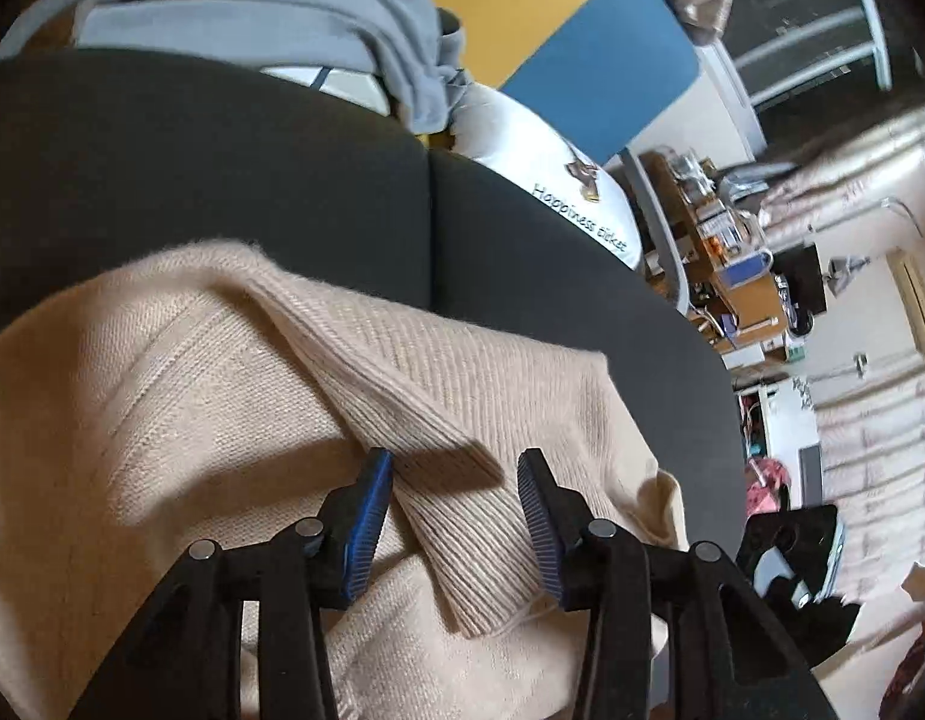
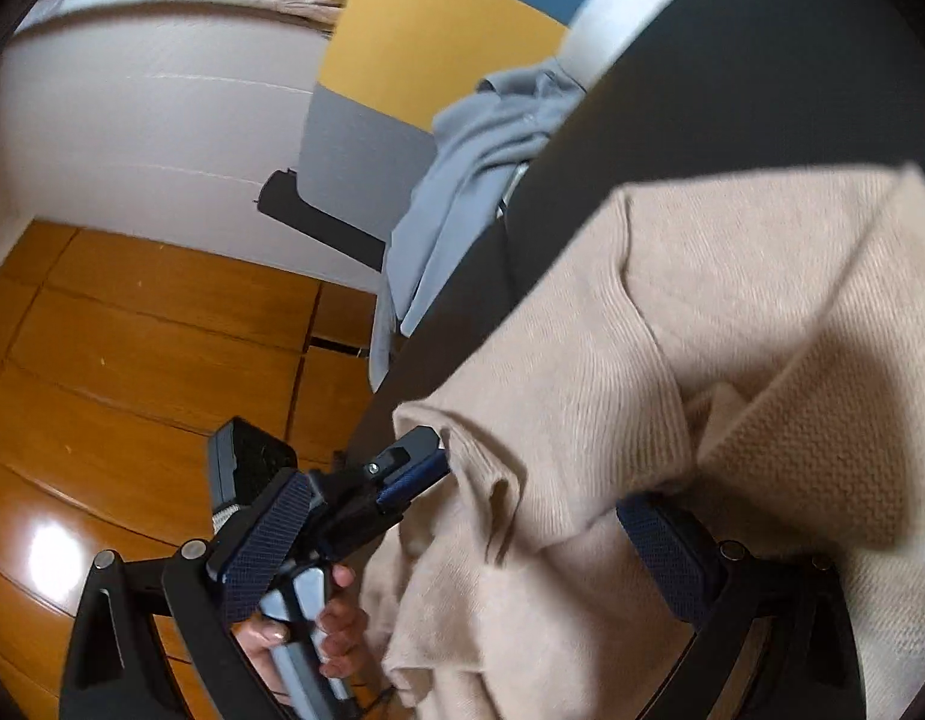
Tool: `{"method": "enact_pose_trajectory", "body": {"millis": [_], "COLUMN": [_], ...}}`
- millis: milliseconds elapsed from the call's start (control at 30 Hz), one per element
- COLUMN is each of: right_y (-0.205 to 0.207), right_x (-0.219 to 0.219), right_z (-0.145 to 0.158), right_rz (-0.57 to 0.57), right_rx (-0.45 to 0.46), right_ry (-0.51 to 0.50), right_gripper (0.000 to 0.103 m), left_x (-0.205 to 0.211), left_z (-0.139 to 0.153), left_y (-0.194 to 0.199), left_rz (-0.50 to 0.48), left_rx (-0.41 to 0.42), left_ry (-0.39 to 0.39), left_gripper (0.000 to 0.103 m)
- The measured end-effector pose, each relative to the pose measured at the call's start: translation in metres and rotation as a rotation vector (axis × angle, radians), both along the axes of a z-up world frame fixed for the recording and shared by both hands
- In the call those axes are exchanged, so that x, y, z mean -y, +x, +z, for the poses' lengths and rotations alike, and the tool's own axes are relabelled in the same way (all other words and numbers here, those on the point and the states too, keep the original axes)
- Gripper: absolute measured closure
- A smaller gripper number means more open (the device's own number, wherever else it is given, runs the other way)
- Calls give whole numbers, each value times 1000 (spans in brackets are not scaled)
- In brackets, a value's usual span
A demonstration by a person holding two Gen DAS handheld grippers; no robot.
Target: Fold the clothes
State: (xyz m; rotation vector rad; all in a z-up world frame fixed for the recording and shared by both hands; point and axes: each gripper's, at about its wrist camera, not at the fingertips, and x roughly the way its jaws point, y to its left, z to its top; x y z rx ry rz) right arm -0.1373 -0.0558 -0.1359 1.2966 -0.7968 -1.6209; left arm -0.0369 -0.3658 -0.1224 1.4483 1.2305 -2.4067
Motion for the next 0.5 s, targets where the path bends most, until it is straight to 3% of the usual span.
{"method": "enact_pose_trajectory", "body": {"millis": [100,167,200,233,267,333,500], "right_y": [0,1,1,0,0,-1,-10], "right_x": [4,9,13,14,14,10,20], "right_z": [0,2,1,-2,-5,-9,16], "right_rz": [-13,-16,-11,-3,4,18,76], "right_rx": [-44,-111,-130,-144,-153,-151,-225], "right_ry": [47,130,171,201,223,226,158], "right_gripper": [4,27,35,53,69,85,87], "left_x": [1,3,3,2,2,-3,5], "left_z": [-10,-14,-14,-14,-15,-9,25], "left_y": [-5,-8,-9,-10,-11,-9,6], "left_rz": [17,37,34,29,23,-12,-39], "left_rx": [41,62,61,59,57,11,-216], "left_ry": [30,57,55,51,46,8,-36], "left_gripper": [59,62,69,82,86,90,92]}}
